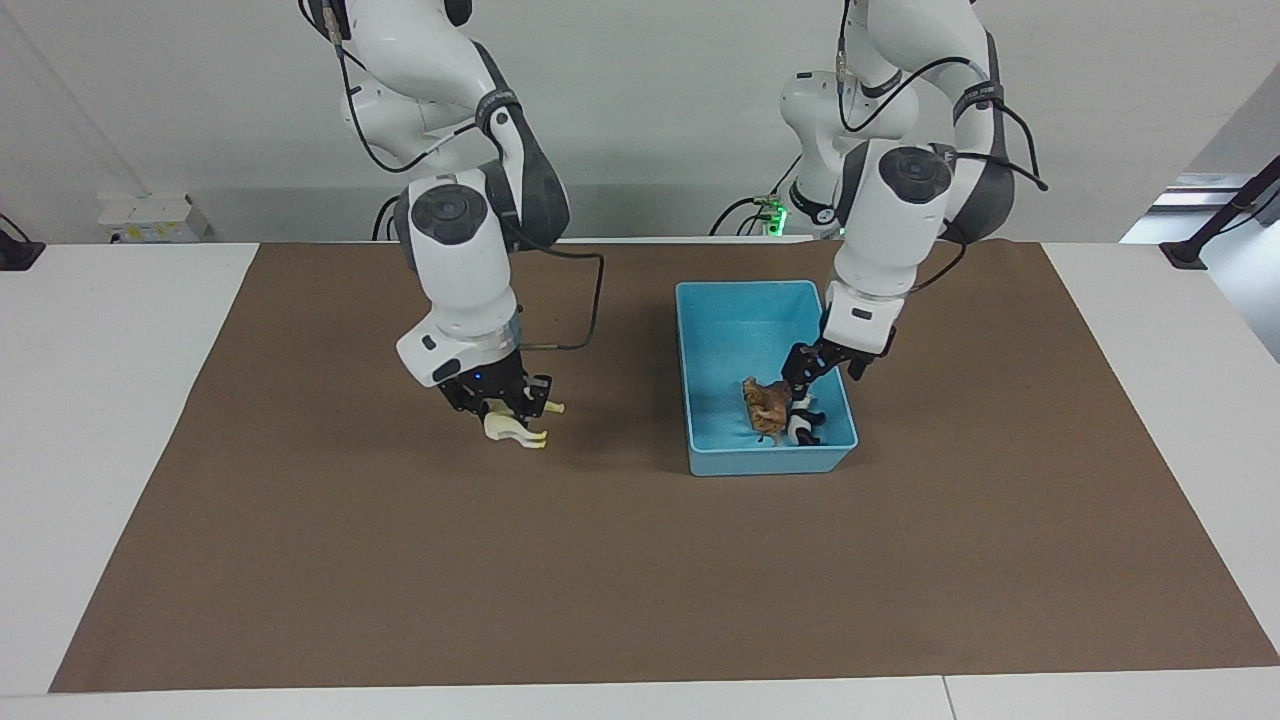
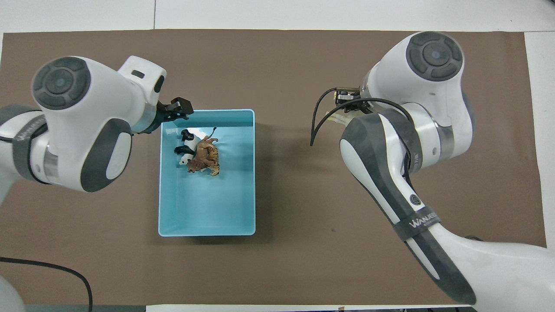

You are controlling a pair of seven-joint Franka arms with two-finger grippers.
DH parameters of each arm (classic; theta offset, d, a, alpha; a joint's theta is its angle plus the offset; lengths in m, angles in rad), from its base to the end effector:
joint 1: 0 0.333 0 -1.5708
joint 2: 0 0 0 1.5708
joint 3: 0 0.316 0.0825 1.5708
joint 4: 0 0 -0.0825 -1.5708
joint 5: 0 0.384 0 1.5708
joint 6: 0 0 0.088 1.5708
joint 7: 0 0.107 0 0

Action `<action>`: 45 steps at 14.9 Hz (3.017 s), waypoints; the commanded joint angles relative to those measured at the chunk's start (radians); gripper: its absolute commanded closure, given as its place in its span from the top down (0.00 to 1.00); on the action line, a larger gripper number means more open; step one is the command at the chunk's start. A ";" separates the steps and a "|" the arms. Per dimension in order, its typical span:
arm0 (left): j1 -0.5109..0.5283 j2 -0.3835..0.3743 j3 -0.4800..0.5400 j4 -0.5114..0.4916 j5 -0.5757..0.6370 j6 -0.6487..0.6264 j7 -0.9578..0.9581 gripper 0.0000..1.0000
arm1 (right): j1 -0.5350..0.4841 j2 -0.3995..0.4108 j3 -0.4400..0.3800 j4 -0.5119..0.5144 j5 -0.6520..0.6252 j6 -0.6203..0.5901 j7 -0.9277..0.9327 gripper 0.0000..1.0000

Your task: Put all toys into storage box

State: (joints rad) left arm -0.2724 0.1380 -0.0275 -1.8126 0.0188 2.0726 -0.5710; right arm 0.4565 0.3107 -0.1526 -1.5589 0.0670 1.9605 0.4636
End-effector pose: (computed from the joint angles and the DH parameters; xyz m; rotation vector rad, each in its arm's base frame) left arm 0.5859 -0.1794 0.4734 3.0701 0.4069 0.1803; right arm 0.6281 0.2137 0.4779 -3.0763 0.2665 -0.1258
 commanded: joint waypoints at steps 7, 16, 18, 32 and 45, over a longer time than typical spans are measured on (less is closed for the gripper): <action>0.269 -0.122 0.001 0.142 -0.003 -0.291 0.450 1.00 | 0.246 0.077 0.024 0.195 0.251 0.256 0.369 0.00; 0.271 -0.221 0.001 0.084 -0.003 -0.427 0.434 1.00 | 0.378 0.197 0.024 0.141 0.321 0.549 0.435 0.99; 0.271 -0.224 0.001 0.105 -0.005 -0.439 0.406 1.00 | 0.401 0.199 0.022 0.152 0.312 0.549 0.589 1.00; 0.294 -0.244 0.001 0.138 -0.007 -0.539 0.456 1.00 | 0.056 -0.016 -0.153 0.128 0.201 -0.092 -0.040 1.00; 0.285 -0.245 0.000 0.130 -0.007 -0.525 0.453 1.00 | -0.318 -0.152 -0.157 0.074 0.024 -0.392 -0.677 1.00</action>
State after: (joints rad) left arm 0.0089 -0.0954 -0.0253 -1.6736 0.0166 1.5508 -0.1333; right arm 0.1720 0.2401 -0.3231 -1.4510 0.1115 1.6634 -0.2116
